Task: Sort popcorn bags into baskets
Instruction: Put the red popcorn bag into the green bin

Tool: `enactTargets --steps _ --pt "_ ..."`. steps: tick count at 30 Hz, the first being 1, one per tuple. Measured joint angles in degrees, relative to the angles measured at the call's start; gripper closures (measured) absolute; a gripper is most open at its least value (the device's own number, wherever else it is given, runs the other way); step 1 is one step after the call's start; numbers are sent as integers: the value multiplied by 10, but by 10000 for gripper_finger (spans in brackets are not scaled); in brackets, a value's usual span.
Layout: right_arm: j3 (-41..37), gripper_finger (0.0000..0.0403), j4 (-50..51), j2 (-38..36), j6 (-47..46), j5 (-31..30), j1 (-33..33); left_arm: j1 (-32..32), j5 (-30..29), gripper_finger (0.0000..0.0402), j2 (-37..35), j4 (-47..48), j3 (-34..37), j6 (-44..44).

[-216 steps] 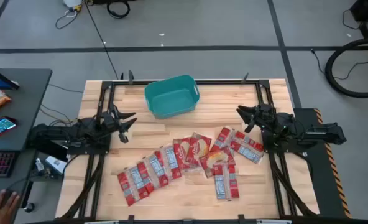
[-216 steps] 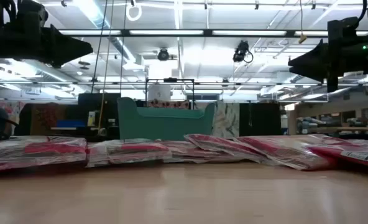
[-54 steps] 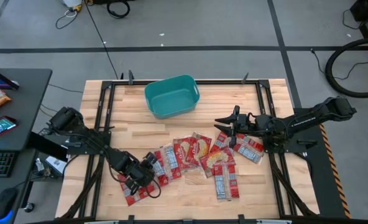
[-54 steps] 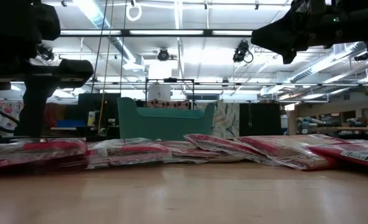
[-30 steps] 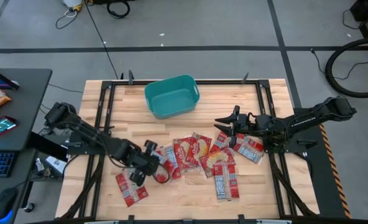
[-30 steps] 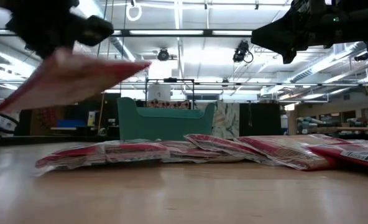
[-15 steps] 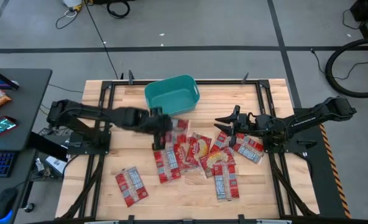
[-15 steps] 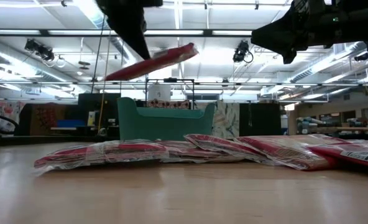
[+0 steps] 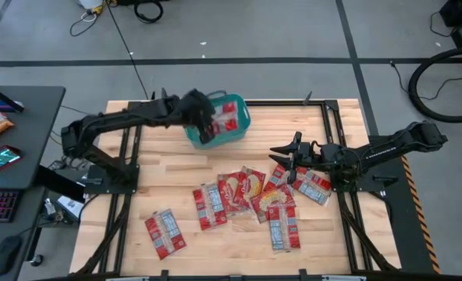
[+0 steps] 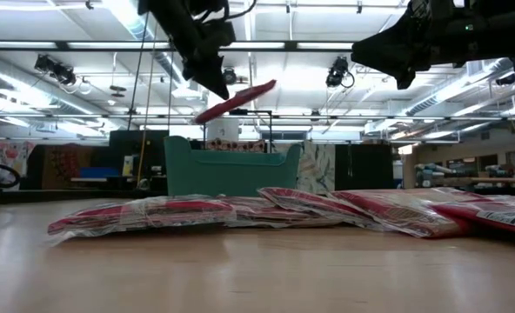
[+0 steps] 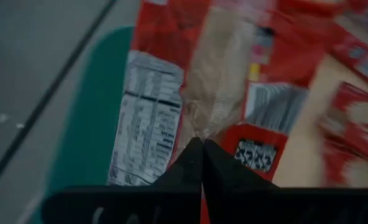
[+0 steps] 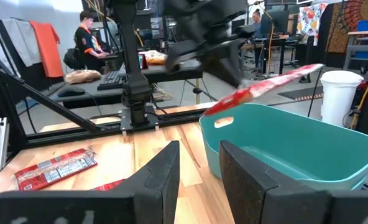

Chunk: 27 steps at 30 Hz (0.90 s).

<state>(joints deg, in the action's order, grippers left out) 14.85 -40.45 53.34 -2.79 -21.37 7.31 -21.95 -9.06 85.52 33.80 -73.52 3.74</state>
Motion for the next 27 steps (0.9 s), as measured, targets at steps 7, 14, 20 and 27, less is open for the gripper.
enactTargets --steps 7,14,20,27 --pt "0 284 -2 0 4 0 0 -70 32 398 61 -28 -1 14" --pt "0 284 1 0 4 0 0 -83 40 397 149 -21 -1 0" --pt "0 284 1 0 4 0 0 -78 39 347 164 -9 0 3" --pt "0 284 2 0 4 0 0 -64 40 257 127 24 0 31"
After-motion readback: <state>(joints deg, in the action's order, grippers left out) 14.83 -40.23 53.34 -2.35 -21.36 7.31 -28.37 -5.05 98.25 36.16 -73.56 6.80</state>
